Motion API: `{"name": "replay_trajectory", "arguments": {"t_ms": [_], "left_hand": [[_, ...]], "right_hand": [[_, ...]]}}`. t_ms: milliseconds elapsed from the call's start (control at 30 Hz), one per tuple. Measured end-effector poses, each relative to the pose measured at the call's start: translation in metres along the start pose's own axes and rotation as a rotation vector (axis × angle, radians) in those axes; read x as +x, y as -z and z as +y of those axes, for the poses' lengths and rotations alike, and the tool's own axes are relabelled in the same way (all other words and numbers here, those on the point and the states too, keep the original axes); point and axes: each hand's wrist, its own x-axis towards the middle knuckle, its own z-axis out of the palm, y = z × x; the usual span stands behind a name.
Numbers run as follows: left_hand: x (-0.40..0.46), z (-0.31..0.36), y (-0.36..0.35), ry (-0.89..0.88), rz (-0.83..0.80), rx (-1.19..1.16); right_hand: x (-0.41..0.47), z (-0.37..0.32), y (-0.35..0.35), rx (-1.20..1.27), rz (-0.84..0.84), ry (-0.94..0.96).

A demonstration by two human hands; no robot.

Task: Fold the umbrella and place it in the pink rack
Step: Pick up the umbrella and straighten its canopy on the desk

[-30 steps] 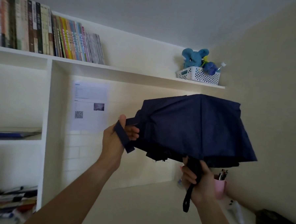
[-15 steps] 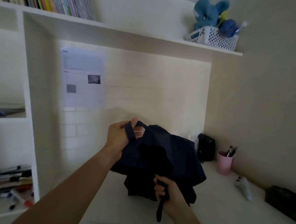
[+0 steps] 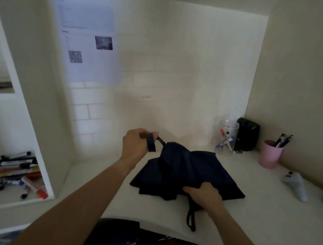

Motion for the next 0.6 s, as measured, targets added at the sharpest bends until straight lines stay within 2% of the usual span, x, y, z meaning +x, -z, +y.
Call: {"name": "replay_trajectory", "arguments": {"t_ms": [67, 100, 200, 267, 367, 467, 500, 600], "left_hand": [[0.000, 0.001, -0.006, -0.035, -0.040, 0.017], [0.000, 0.003, -0.010, -0.058, -0.055, 0.037], [-0.003, 0.011, -0.026, -0.147, -0.101, 0.090], [-0.005, 0.017, -0.034, -0.216, -0.163, 0.099], [-0.015, 0.018, -0.037, -0.287, -0.217, 0.096], [-0.043, 0.000, -0.039, -0.247, 0.011, 0.244], [-0.055, -0.010, -0.044, -0.188, -0.029, 0.346], [-0.095, -0.043, -0.073, -0.001, -0.411, 0.707]], "right_hand": [[-0.008, -0.019, 0.019, -0.400, 0.123, 0.136], [-0.009, -0.032, 0.025, -0.434, 0.168, 0.230], [-0.003, -0.075, 0.022, -0.214, 0.186, 0.540], [0.005, -0.098, 0.016, -0.110, 0.210, 0.676], [0.021, -0.112, 0.023, -0.110, 0.307, 0.708], [0.034, -0.107, 0.048, -0.054, 0.386, 0.670], [0.037, -0.106, 0.058, -0.021, 0.395, 0.664], [0.044, -0.105, 0.079, 0.163, 0.339, 0.618]]}}
